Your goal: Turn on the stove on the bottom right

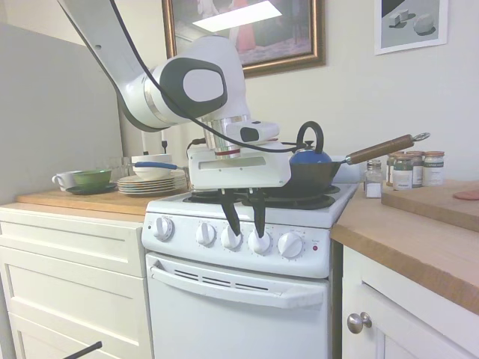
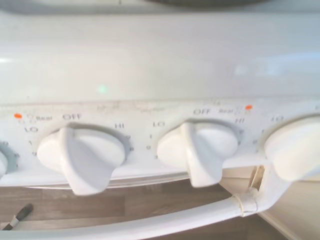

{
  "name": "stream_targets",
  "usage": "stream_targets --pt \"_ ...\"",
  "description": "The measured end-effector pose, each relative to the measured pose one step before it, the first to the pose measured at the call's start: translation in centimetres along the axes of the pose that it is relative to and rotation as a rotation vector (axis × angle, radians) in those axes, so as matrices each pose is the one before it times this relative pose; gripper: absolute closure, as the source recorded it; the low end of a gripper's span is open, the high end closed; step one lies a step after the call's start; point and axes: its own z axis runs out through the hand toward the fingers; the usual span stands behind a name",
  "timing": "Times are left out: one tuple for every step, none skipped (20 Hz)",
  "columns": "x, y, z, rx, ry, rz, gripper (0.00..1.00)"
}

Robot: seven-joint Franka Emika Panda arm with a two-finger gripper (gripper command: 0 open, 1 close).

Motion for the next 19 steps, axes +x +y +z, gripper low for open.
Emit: stream_targets --pt "-0.057 -0.001 -0.018 0.00239 -0.00063 0.00321 0.0" --pt "-0.081 -0.001 -0.005 0.00235 -0.00082 0.0029 0.0" --pt "-0.102 0.006 0.017 0.00295 -0.00022 0.00317 0.0" --pt "-0.112 0.031 0.029 0.00332 -0.00113 0.00501 0.0" --pt "-0.094 0.046 0.013 0.00194 -0.00164 0.00387 0.0" --pt "-0.067 0.057 0.012 0.00105 -0.00108 0.0027 0.0" --pt "-0.036 0.057 0.015 0.00078 -0.00098 0.00275 0.0" --pt "-0.033 0.036 -0.02 0.00297 -0.00011 0.00312 0.0" --pt "-0.006 0.015 -0.06 0.00648 -0.00026 0.00412 0.0" --pt "0.022 0.006 -0.077 0.00571 -0.00118 0.00236 0.0" --pt "0.014 -0.011 -0.079 0.00449 -0.00043 0.00279 0.0" --pt "0.001 -0.015 -0.043 0.00177 0.00009 0.00137 0.0" --pt "-0.008 -0.003 -0.002 0.00047 -0.00026 0.00071 0.0" --pt "-0.019 0.0 0.013 -0.00001 -0.00046 0.00016 0.0" --pt "-0.016 -0.007 0.009 -0.00004 -0.00026 -0.00021 0.0" --pt "-0.006 -0.006 0.001 0.00004 -0.00007 -0.00007 0.0" --pt "0.004 0.008 -0.002 0.00008 -0.00001 0.00038 0.0" --pt "0.009 0.014 -0.005 0.00008 0.00008 0.00052 0.0" --pt "0.007 0.004 -0.022 0.00047 0.00026 0.00003 0.0"
